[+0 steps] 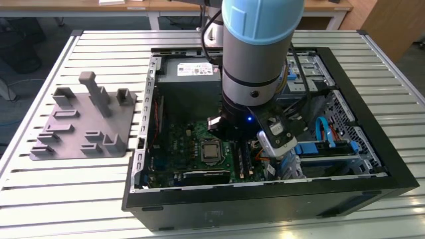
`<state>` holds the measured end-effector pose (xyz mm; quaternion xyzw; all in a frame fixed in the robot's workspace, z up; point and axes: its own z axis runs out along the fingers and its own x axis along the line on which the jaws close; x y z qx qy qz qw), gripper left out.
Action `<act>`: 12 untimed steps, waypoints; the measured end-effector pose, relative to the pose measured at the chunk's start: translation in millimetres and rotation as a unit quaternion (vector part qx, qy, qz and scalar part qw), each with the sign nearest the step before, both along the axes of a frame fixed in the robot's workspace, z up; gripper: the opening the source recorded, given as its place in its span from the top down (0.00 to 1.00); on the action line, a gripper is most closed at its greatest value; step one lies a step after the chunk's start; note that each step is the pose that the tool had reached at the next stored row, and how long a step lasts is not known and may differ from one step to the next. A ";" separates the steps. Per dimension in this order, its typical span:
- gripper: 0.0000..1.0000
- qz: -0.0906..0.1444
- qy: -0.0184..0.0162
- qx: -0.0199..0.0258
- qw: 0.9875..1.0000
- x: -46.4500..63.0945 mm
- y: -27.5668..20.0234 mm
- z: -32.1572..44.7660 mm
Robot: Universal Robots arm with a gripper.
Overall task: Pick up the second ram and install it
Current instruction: 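Insert the second ram into the second slot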
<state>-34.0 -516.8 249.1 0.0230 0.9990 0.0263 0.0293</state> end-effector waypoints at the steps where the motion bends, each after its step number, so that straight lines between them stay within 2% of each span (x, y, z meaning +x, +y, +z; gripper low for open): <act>1: 0.86 0.000 0.000 0.000 1.000 0.0 0.0 -0.5; 12: 0.86 0.000 0.000 0.000 1.000 0.0 0.1 -6.5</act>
